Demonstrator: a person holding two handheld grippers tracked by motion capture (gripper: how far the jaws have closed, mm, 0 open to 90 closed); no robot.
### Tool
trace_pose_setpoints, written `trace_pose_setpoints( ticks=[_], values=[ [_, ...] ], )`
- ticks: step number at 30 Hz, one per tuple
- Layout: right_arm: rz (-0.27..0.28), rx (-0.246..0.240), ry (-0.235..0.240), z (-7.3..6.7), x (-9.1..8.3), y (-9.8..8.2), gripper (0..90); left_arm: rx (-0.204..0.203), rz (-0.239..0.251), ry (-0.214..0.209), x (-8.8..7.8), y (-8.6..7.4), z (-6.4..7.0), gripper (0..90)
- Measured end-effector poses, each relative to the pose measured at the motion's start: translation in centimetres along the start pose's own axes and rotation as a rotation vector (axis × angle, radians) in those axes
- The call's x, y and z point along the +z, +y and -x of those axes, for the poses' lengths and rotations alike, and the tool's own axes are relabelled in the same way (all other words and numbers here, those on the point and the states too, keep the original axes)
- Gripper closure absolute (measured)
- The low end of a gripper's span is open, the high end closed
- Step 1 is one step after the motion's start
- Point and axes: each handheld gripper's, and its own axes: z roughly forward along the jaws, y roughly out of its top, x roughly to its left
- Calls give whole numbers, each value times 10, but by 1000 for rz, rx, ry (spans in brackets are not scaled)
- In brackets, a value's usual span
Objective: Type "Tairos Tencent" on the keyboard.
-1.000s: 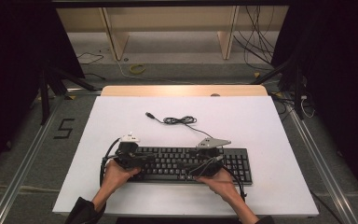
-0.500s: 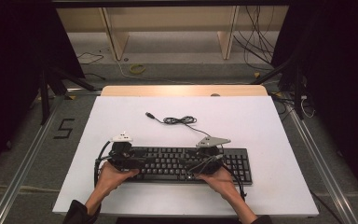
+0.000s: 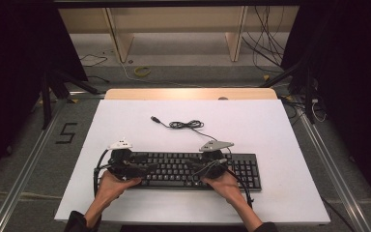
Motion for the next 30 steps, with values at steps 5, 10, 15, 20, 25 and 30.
trace_pose_setpoints(
  ticks=[5,10,15,20,25,30],
  values=[
    [-16,-2,1,0,6,1,855,-6,7,0,-3,-3,0,292],
    [-35,1,0,1,11,1,900,-7,9,1,-5,-6,0,292],
    [-56,1,-4,1,17,0,900,-10,19,4,-7,-8,-1,292],
    [-73,2,-9,1,23,-1,900,-12,29,4,-9,-11,-2,291],
    [-84,3,-13,1,25,-1,900,-20,37,4,-11,-13,-3,292],
    [-89,1,-17,2,26,-1,900,-23,41,5,-12,-15,-3,293]
  ],
)
